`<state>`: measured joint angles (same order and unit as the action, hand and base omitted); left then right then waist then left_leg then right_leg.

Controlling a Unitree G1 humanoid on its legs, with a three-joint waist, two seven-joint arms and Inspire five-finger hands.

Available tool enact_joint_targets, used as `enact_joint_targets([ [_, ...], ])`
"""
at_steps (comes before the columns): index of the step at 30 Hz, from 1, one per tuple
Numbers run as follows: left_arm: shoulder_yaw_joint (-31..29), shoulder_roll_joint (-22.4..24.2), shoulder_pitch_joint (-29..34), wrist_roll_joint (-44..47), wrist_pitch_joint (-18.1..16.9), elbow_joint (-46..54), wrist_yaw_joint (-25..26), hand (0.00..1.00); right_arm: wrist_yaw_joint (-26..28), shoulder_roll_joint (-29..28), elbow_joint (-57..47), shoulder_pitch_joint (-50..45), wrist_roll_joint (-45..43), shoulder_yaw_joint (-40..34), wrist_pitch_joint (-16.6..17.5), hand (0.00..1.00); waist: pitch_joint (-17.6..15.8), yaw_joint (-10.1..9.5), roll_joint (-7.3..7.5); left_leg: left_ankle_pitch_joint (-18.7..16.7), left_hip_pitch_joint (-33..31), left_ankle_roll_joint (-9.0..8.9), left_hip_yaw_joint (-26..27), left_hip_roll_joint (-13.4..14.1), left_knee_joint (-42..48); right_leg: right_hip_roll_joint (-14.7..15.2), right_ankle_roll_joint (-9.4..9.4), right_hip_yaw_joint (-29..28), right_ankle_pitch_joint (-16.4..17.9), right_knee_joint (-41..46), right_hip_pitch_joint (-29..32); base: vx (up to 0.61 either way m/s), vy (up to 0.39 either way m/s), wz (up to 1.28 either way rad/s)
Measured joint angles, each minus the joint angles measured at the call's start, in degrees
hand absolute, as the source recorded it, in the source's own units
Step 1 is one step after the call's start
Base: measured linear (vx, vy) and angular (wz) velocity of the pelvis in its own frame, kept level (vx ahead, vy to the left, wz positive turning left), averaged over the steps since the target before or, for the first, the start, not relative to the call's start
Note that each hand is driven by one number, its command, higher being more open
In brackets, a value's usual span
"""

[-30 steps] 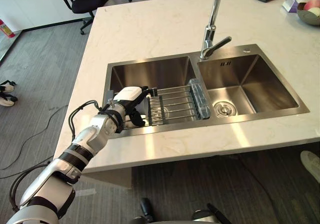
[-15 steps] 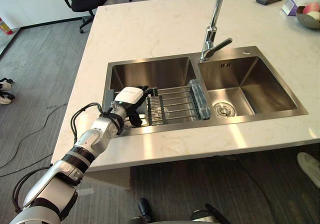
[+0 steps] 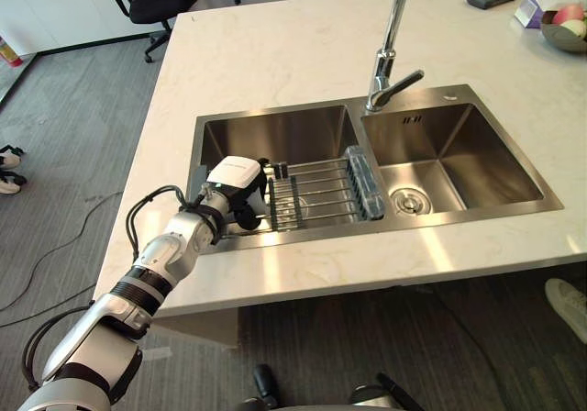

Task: Walk over to the sink, pick up the cup, carry it to the dishwasher, place the cup inside the dishwasher, then close the dishwasher door

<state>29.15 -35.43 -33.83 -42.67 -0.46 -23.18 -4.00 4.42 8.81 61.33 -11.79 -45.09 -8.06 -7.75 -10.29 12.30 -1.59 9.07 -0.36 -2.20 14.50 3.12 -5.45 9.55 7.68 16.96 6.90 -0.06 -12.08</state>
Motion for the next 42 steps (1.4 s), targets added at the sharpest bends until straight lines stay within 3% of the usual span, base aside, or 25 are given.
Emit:
enact_joint_targets([
  [9, 0.0, -0.4, 0.0, 0.2, -2.6, -1.3, 2.0, 0.0, 0.0, 0.0, 0.0, -0.1, 0.0, 0.1, 0.3, 1.0, 0.0, 0.0, -0.04, 0.0, 0.0, 0.0, 0.0, 0.0, 0.0, 0.0, 0.0, 0.0, 0.0, 0.0, 0.0, 0.0, 0.0, 0.0],
  [16, 2.8, -2.8, 2.3, 8.5, -7.7, -2.1, 14.4, 0.0, 0.1, 0.2, -0.4, -0.3, -0.6, 1.3, 0.6, 1.0, 0.0, 0.06, -0.06, 0.0, -0.2, 0.02, -0.1, -0.1, 0.0, 0.1, 0.0, 0.2, 0.0, -0.2, 0.0, 0.0, 0.0, 0.01],
  [19, 2.2, -3.8, 6.3, 17.8, -8.3, 3.6, 20.7, 0.0, 0.0, 0.2, -1.2, -1.0, -1.9, 1.4, 0.4, 1.0, 0.0, -0.53, -0.05, 0.0, -0.8, 0.03, -0.7, -0.2, 0.0, 0.1, 0.01, 0.9, 0.0, -0.2, 0.2, 0.0, 0.0, 0.1],
  [24, -6.7, -4.1, 11.3, 27.2, -13.3, 14.9, 27.2, 0.0, 0.9, -0.2, -1.0, -2.2, -2.8, -0.9, 0.1, 1.0, 0.0, -3.71, -0.06, 0.1, -1.1, 0.01, -1.4, -0.2, 0.0, 0.0, 0.01, 2.4, 0.0, 0.0, 0.1, -0.01, -0.023, 0.07],
  [31, -20.5, -4.4, 11.4, 40.5, -19.7, 23.0, 32.9, 0.0, 5.1, -1.5, 0.1, -2.4, -2.2, -9.9, 0.0, 1.0, 0.0, -5.8, -0.13, 0.8, -1.1, 0.17, -2.9, -0.2, 0.0, 0.0, -0.28, 3.8, 0.2, 0.5, -0.3, -0.06, -0.025, 0.1],
  [35, -23.8, -3.8, 11.4, 50.1, -22.2, 25.7, 32.4, 0.0, 6.6, -2.6, 1.1, -2.3, -1.2, -16.1, -0.1, 1.0, 0.8, -7.38, -0.41, 1.4, -3.0, 0.5, -4.0, -0.2, 0.0, -0.4, -0.65, 4.6, 0.3, 1.6, 1.3, -0.07, -0.021, 0.15],
  [42, -30.0, 2.0, 11.4, 69.4, -22.1, 25.7, 30.0, 0.0, 6.9, -4.6, 1.9, -2.3, 2.1, -19.2, 0.0, 1.0, 2.0, -8.69, 1.17, 2.0, -3.6, 0.91, -4.1, -0.6, 0.0, -0.3, -0.69, 4.2, 0.3, 2.5, 2.2, -0.04, -0.009, 0.02],
])
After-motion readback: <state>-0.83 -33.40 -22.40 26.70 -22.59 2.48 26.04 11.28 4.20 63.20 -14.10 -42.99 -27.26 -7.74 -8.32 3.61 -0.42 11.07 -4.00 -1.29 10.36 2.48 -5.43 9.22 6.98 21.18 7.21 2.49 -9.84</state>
